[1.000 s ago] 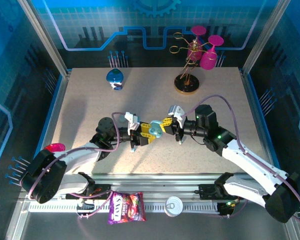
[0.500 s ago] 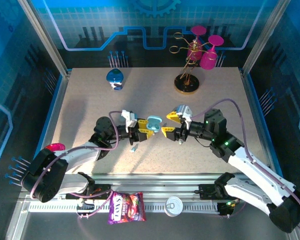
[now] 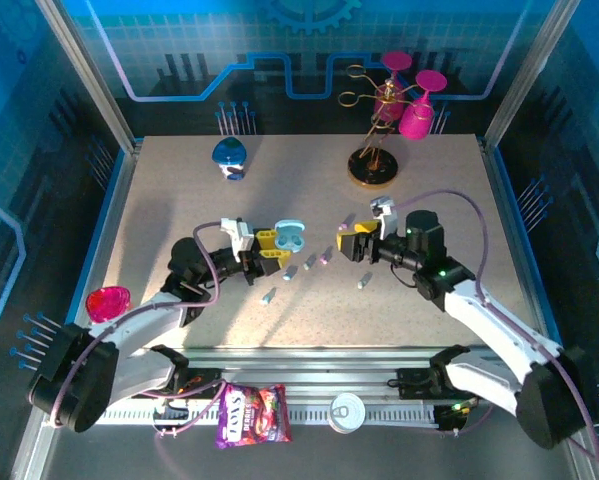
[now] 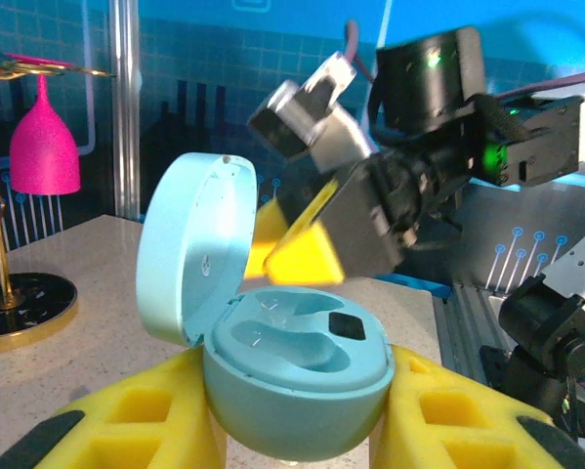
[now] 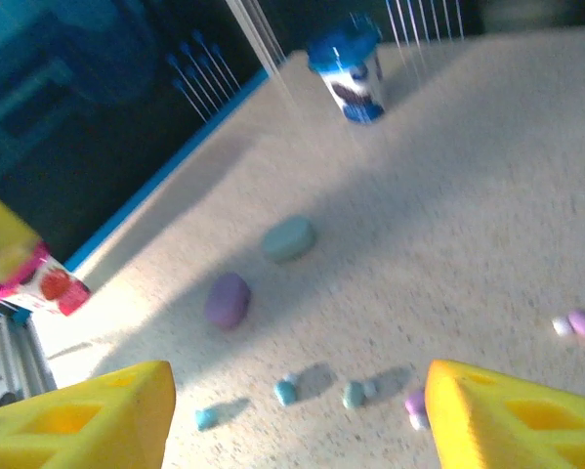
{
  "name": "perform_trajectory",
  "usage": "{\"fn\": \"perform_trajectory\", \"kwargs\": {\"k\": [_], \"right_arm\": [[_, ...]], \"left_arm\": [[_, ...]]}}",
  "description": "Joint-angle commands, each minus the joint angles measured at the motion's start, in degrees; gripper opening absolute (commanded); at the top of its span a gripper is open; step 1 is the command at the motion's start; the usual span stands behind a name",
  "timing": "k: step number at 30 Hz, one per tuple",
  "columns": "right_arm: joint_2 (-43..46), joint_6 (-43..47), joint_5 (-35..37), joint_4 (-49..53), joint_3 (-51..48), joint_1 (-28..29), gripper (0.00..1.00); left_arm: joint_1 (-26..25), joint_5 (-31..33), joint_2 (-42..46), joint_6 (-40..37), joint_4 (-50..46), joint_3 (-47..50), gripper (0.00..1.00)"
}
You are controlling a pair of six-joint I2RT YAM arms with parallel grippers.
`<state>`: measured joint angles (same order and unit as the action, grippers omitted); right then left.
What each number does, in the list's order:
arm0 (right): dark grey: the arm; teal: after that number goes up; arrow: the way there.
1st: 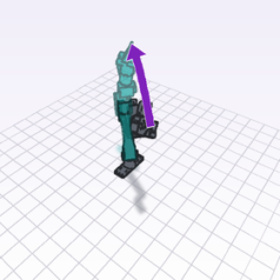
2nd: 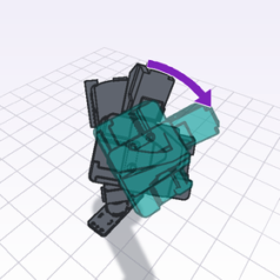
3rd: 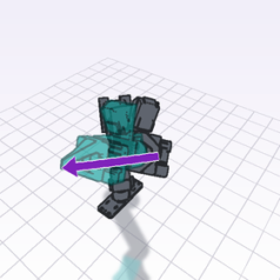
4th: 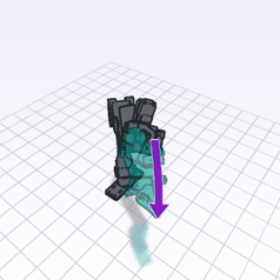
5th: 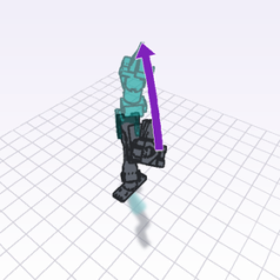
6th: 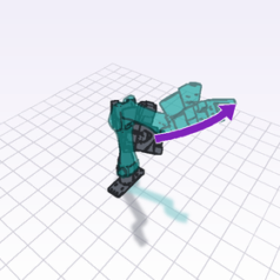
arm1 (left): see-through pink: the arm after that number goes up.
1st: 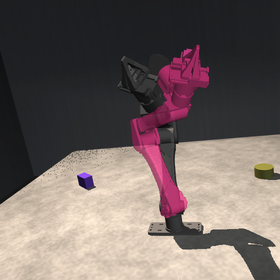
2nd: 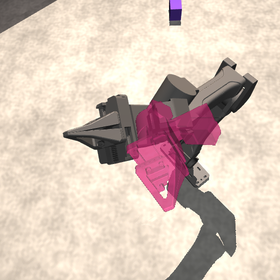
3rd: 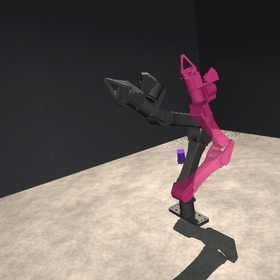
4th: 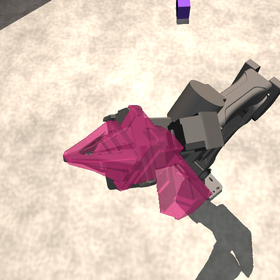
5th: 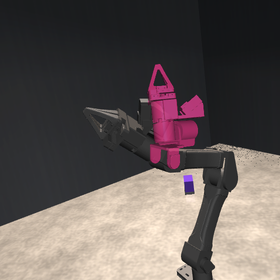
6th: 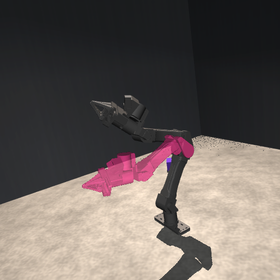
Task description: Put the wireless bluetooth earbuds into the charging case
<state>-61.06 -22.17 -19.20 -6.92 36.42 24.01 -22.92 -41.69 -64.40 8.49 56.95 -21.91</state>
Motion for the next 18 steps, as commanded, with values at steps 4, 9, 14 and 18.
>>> {"fn": "perform_trajectory", "kwargs": {"k": [4,9,14,18], "right_arm": [[-10.79,-4.72,2.77,-0.69,1.11,6.4,0.64],[-21.51,-17.07,4.03,-0.6,4.43,13.33,0.58],[-29.27,-29.81,4.77,-3.37,6.48,19.52,0.51],[-33.5,-36.05,7.72,-3.25,9.18,24.72,0.47]], "left_arm": [[1.5,3.7,3.3,-1.72,-3.29,-1.64,0.26],[3.52,5.54,3.58,-1.46,-4.58,-3.28,0.25],[4.72,6.12,5.86,-2.67,-7.83,-4.26,0.25],[5.16,7.59,7.98,-3.49,-9.46,-4.42,0.25]]}}
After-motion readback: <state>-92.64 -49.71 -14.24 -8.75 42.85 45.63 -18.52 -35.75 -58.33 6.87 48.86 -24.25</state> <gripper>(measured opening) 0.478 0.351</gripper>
